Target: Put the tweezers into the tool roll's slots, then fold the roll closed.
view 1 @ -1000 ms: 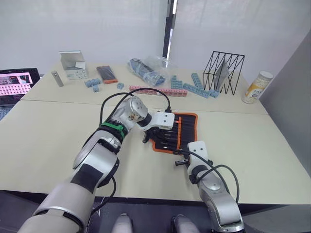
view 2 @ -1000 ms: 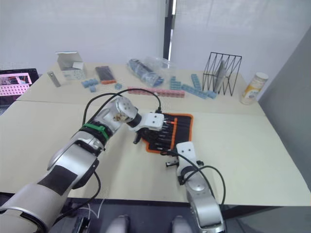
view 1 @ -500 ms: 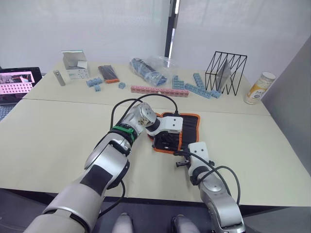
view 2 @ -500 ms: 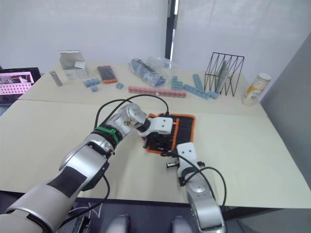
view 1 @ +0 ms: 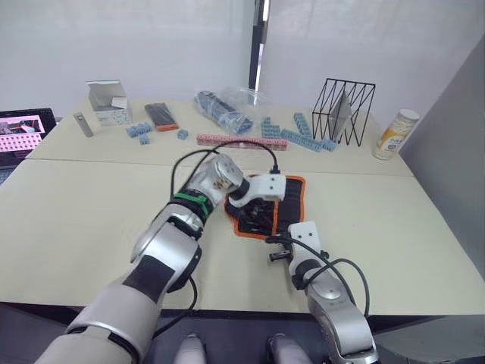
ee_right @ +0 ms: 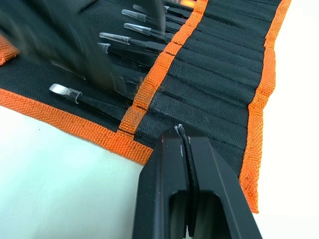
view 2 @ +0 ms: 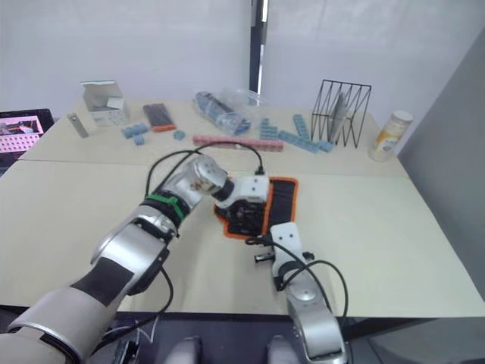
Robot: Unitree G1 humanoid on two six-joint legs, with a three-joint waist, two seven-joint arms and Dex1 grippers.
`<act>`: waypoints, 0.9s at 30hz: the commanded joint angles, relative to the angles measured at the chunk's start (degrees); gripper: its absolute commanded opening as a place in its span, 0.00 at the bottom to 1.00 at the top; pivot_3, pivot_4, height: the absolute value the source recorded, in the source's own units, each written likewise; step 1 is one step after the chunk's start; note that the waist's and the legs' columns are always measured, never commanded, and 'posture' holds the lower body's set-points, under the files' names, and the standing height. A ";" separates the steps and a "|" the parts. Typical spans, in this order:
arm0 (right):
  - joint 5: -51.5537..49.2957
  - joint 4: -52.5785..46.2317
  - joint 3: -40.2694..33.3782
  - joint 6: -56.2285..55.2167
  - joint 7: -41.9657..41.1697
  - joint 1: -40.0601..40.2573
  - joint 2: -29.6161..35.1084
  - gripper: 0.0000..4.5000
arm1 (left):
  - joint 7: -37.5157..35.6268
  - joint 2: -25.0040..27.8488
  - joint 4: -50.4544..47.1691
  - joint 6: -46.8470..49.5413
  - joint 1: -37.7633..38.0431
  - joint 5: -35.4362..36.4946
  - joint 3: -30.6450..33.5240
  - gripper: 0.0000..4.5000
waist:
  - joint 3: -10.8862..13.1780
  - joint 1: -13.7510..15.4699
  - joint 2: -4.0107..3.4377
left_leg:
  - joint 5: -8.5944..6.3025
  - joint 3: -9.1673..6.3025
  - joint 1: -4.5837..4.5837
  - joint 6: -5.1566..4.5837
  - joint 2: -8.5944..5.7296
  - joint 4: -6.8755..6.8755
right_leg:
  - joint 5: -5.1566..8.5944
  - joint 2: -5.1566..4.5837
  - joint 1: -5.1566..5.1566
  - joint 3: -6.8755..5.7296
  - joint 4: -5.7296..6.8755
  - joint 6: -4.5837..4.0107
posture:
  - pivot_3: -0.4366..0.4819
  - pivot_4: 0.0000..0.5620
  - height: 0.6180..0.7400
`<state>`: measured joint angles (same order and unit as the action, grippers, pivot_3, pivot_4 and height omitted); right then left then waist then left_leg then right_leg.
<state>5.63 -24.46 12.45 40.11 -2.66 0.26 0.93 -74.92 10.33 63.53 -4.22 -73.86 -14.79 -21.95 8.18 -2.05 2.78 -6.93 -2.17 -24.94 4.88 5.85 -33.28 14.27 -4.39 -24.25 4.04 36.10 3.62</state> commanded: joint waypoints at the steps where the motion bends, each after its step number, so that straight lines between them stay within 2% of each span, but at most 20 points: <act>1: -0.56 4.38 0.41 3.72 -1.09 1.46 0.70 0.00 | -3.75 4.42 -7.25 3.52 0.09 3.16 3.02 0.97 | 0.00 -0.19 -0.01 | 0.00 0.00 0.02 0.00 0.00 0.00 | 0.00 -0.01 0.04 0.00 0.00 0.00 | 0.48 0.27 1.00; 6: -0.54 4.17 0.43 3.22 -2.17 0.33 1.86 0.00 | -6.63 12.82 -21.09 12.61 7.56 6.49 6.25 0.99 | 0.04 -0.65 -0.09 | 0.01 0.00 0.09 -0.01 0.01 0.00 | 0.00 0.00 0.08 0.03 0.06 0.00 | 0.48 0.27 1.00; 10: -0.65 2.21 0.49 3.07 -3.20 -0.19 3.00 0.00 | -4.85 17.94 -32.84 17.60 16.26 10.94 11.02 0.99 | 0.09 -0.53 -0.16 | 0.02 0.00 0.12 -0.02 0.02 -0.01 | 0.00 0.00 0.08 0.03 0.13 -0.01 | 0.48 0.27 1.00; 13: -0.83 0.21 0.31 1.46 -4.09 0.22 4.18 0.00 | -1.98 22.32 -41.66 18.32 26.86 14.70 16.28 0.99 | 0.10 -0.70 -0.20 | 0.02 0.00 0.15 -0.03 0.03 -0.02 | 0.00 0.00 0.10 0.03 0.14 -0.02 | 0.48 0.27 1.00; 17: -0.58 -3.46 -0.02 -2.21 -4.99 1.26 6.01 0.00 | 3.00 23.52 -53.63 17.59 40.16 22.61 25.49 0.99 | 0.12 -0.17 -0.23 | 0.03 0.05 0.19 -0.04 0.06 0.03 | 0.02 0.00 0.07 0.05 0.19 -0.02 | 0.48 0.27 1.00; 18: -0.65 -4.65 0.02 -3.01 -5.31 1.56 6.39 0.12 | 3.87 24.08 -56.22 18.42 42.96 23.84 27.00 1.00 | 0.13 0.06 -0.22 | 0.03 0.05 0.14 -0.04 0.06 0.02 | 0.02 0.00 0.07 0.04 0.18 -0.02 | 0.48 0.27 1.00; 19: -0.65 -6.07 0.34 -3.77 -5.74 1.85 6.82 0.17 | 4.44 24.86 -58.21 19.09 45.67 25.09 28.53 1.00 | 0.15 0.25 -0.24 | 0.03 0.05 0.13 -0.04 0.07 0.01 | 0.02 0.00 0.06 0.04 0.16 -0.02 | 0.48 0.27 1.00; 22: -1.11 -10.28 1.24 -5.65 -7.07 2.55 7.74 0.41 | 7.01 26.36 -63.04 21.83 52.29 29.40 33.52 1.00 | 0.19 0.38 -0.30 | 0.03 0.07 0.08 -0.03 0.07 -0.05 | 0.01 0.00 0.01 0.05 0.13 -0.03 | 0.48 0.27 1.00; 27: -1.26 -12.78 4.01 -7.76 -10.35 0.04 9.16 0.78 | 10.98 27.73 -69.37 27.92 58.40 35.39 38.46 1.00 | 0.23 0.44 -0.37 | -0.04 0.08 0.12 0.07 0.08 -0.08 | 0.01 -0.01 0.01 0.05 0.10 -0.10 | 0.48 0.27 1.00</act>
<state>5.16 -34.91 15.33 34.39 -11.86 1.81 10.01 -65.04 37.18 -2.47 22.24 -15.42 17.93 14.78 8.41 -1.62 2.41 -7.03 -2.09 -24.81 5.05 5.93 -33.37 14.28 -4.41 -24.24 4.09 36.19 3.51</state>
